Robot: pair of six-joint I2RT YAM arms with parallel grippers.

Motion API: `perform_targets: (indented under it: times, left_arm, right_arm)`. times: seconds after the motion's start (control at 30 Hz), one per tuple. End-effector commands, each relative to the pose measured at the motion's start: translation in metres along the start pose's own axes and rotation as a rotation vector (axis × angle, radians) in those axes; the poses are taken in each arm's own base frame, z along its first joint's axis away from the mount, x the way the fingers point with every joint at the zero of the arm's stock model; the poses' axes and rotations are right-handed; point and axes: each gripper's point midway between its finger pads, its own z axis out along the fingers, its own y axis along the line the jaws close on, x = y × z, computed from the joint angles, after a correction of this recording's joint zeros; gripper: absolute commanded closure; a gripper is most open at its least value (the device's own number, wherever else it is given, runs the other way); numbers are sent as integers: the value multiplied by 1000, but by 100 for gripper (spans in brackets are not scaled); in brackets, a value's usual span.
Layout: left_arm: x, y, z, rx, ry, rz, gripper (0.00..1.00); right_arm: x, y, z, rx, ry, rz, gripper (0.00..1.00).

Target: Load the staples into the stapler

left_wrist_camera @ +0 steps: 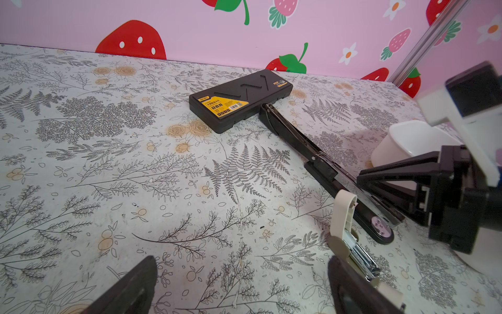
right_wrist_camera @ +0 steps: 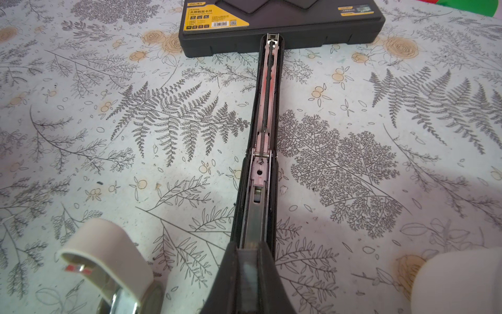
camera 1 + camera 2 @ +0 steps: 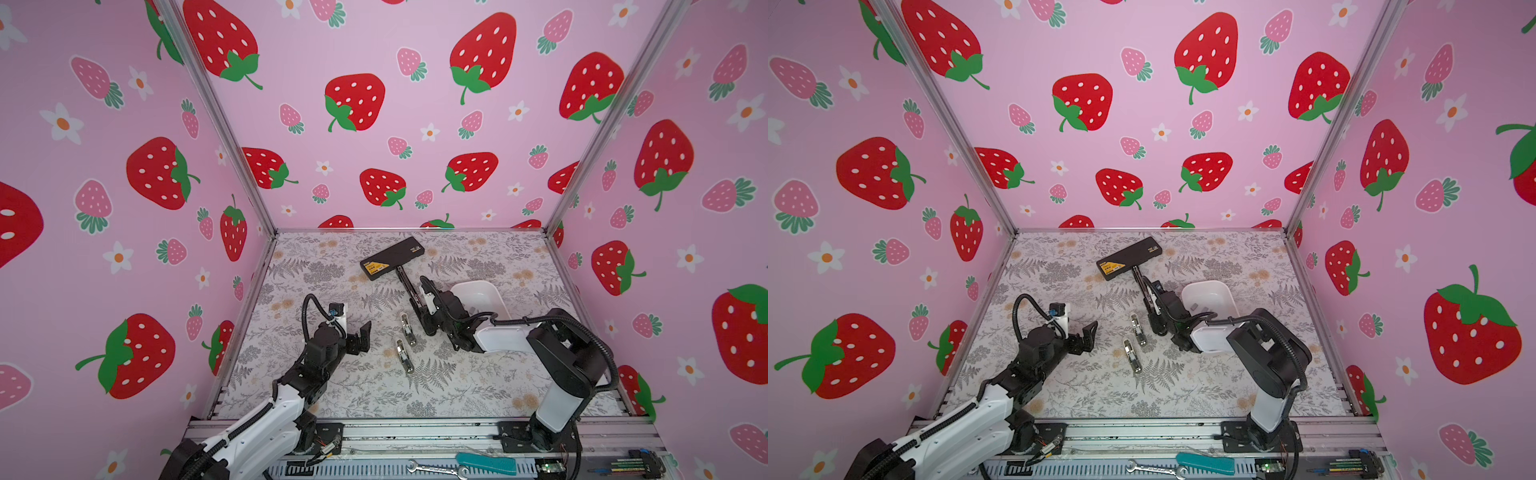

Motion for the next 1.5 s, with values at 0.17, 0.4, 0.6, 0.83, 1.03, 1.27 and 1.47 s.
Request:
perform_targets:
  times: [0.17,0.4,0.6,0.83,1.03,1.27,1.47]
  left_arm:
    - [0,5,-1,-21,-6,-6,1]
    - [0,5,-1,-20,-6,-5,1]
    - [0,5,-1,-21,-7,-5,1]
    - [0,5,-1,-21,-7,-6,1]
    - [0,5,-1,-22,-8,-5,1]
    - [0,6,-1,-25,-5,-7,1]
    - [0,5,-1,-25,-5,-6,1]
  right_arm:
    - [16,-6,-5,22,65,19,91]
    - [21,-9,-1,35,85,23,90]
    - [25,-11,3,39,98,32,90]
    - [28,-13,7,38,112,47,90]
    - [31,-15,9,41,124,52,85]
    - [30,-15,9,39,124,57,84]
    - [28,-14,8,32,118,54,84]
